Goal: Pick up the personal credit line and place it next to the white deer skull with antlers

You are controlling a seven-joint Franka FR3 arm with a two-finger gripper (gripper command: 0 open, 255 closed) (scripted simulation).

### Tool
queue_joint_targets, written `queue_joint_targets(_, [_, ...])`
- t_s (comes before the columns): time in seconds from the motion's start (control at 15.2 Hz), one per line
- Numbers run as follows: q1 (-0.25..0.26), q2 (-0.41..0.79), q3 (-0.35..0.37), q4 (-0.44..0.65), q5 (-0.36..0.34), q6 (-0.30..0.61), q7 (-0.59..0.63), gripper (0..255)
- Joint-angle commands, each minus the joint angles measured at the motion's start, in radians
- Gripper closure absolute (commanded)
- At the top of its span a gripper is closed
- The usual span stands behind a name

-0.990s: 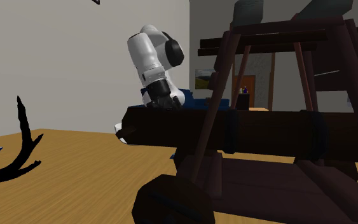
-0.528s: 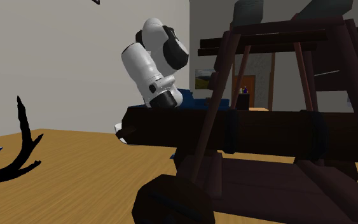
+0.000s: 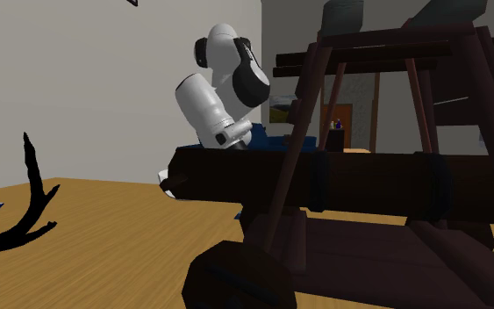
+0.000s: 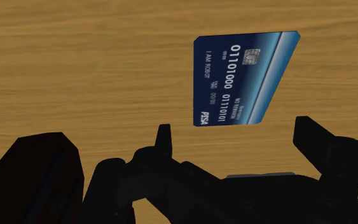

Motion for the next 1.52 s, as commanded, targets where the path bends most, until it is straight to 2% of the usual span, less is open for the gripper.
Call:
queue_joint_targets(0.0, [0.002,0.005,0.0,0.0,0.008,0.001,-0.005,0])
queue_joint_targets(0.33, [0.002,0.005,0.001,0.0,0.008,0.001,-0.005,0])
queue_joint_targets(0.4, [0.002,0.005,0.001,0.0,0.008,0.001,-0.005,255])
queue_joint_targets(0.99, [0.002,0.005,0.0,0.0,0.008,0.001,-0.005,255])
queue_joint_targets(1.45, [-0.022,-0.097,0.022,0.007,-0.144,-0.02,0.135,255])
